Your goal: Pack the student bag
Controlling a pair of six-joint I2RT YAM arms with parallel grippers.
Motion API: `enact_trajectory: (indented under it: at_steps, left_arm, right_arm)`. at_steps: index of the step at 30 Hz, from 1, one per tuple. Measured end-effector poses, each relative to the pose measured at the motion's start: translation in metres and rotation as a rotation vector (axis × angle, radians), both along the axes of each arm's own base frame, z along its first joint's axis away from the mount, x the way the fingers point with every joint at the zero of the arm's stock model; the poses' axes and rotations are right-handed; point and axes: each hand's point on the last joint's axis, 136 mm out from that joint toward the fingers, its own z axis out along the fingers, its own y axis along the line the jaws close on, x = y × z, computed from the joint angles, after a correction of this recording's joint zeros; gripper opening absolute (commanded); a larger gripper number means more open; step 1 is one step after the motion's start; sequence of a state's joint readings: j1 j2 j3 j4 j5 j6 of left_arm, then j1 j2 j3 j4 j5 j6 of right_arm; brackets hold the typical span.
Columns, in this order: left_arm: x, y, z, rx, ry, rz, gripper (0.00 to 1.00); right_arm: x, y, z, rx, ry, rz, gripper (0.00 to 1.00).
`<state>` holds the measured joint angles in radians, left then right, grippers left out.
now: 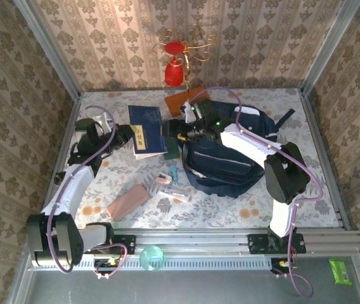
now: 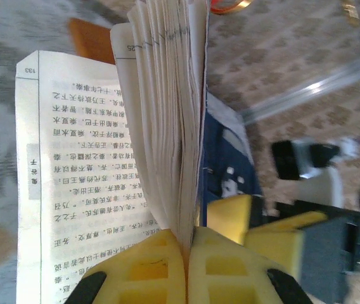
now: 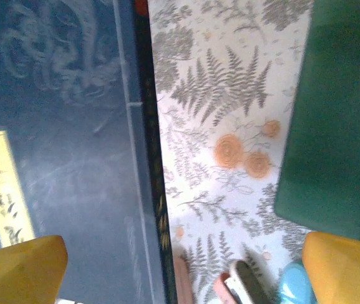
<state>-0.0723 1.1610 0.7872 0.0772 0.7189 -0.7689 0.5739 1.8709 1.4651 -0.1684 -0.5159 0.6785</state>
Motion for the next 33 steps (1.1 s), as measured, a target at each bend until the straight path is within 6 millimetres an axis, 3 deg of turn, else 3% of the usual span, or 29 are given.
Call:
enact_trajectory:
  at_steps: [2, 4, 9, 10, 14, 16, 19, 21, 23, 27, 29, 33]
  left_arm:
    - [-0.006, -0.013, 0.013, -0.024, -0.028, -0.041, 0.00]
    - [-0.010, -0.021, 0.020, -0.050, -0.037, -0.064, 0.00]
    - [-0.010, -0.028, 0.024, -0.093, -0.019, -0.072, 0.00]
    - [-0.009, -0.029, 0.025, -0.097, -0.020, -0.071, 0.00]
    - [-0.003, -0.034, 0.016, -0.093, 0.002, -0.065, 0.01]
    - [0.001, -0.036, 0.007, -0.085, 0.023, -0.063, 0.15]
    - [0.004, -0.043, -0.010, -0.054, 0.046, -0.077, 0.44]
    - [0.006, -0.046, -0.025, -0.006, 0.064, -0.072, 0.52]
    - [0.007, -0.052, -0.039, 0.074, 0.068, -0.078, 0.55]
    - [-0.001, -0.094, -0.054, 0.274, -0.036, -0.201, 0.56]
    - [-0.017, -0.123, -0.060, 0.388, -0.152, -0.308, 0.56]
    - [-0.064, -0.179, -0.072, 0.599, -0.431, -0.562, 0.59]
  right_arm:
    - [-0.004, 0.006, 0.003, 0.048, 0.007, 0.022, 0.90]
    - [-0.007, 0.012, 0.006, 0.114, 0.019, 0.040, 0.75]
    - [-0.019, 0.011, 0.012, 0.237, 0.028, 0.040, 0.18]
    - [-0.021, 0.007, 0.013, 0.248, 0.034, 0.029, 0.11]
    - [-0.024, -0.014, 0.029, 0.295, 0.012, -0.013, 0.03]
    - [-0.029, -0.025, 0.039, 0.309, -0.002, -0.020, 0.00]
    - [-0.039, -0.043, 0.058, 0.320, -0.034, -0.028, 0.00]
    - [-0.037, -0.068, 0.071, 0.313, -0.059, -0.075, 0.00]
    - [-0.031, -0.107, 0.085, 0.291, -0.092, -0.164, 0.00]
    - [-0.025, -0.193, 0.114, 0.229, -0.181, -0.371, 0.00]
    - [-0.031, -0.228, 0.125, 0.188, -0.209, -0.456, 0.00]
    - [-0.040, -0.274, 0.133, 0.119, -0.223, -0.568, 0.00]
